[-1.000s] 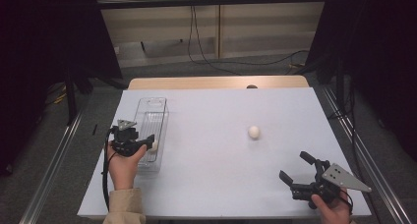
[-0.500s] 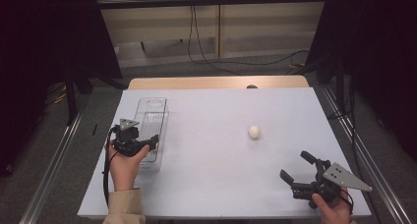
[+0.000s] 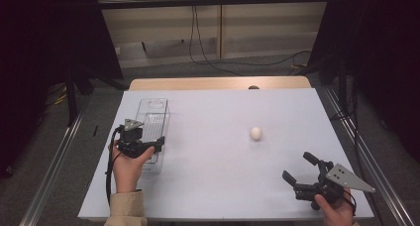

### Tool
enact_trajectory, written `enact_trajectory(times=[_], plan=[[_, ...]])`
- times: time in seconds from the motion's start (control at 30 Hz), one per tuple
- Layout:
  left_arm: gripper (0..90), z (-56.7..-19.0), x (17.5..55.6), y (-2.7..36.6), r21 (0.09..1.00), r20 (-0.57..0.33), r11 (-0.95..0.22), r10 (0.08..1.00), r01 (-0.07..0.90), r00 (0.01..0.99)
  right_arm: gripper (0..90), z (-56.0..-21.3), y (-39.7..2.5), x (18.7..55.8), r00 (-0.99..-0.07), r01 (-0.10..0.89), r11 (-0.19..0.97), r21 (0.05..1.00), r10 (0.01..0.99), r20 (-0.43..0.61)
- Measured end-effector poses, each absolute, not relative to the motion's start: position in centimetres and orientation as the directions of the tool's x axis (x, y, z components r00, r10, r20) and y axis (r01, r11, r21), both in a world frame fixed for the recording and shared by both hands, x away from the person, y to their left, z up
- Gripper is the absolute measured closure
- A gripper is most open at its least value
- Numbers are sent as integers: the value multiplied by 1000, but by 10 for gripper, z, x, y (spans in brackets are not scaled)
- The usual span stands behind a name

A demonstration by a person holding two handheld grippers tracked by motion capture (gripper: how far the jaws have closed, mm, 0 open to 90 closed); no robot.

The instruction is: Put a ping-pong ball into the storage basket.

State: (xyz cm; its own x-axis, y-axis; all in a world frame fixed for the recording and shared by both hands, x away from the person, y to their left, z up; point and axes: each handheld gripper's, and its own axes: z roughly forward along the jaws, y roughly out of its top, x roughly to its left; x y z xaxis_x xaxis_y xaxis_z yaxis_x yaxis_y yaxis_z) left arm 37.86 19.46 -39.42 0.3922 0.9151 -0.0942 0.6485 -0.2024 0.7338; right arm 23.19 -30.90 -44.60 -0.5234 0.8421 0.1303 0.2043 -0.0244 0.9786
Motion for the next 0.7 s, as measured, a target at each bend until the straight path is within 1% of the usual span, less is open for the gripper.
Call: enact_trajectory(times=[0.23, 0.5, 0.7], plan=[[134, -390, 378, 189, 737, -97, -217, 904, 640, 417, 15, -446, -307, 232, -531, 201, -14, 979, 839, 121], [118, -388, 377, 184, 741, -129, -202, 893, 640, 432, 15, -445, -306, 232, -533, 199, -10, 980, 838, 116], [107, -388, 378, 180, 735, -127, -221, 884, 641, 450, 15, -445, -306, 232, -532, 198, -10, 980, 839, 116]])
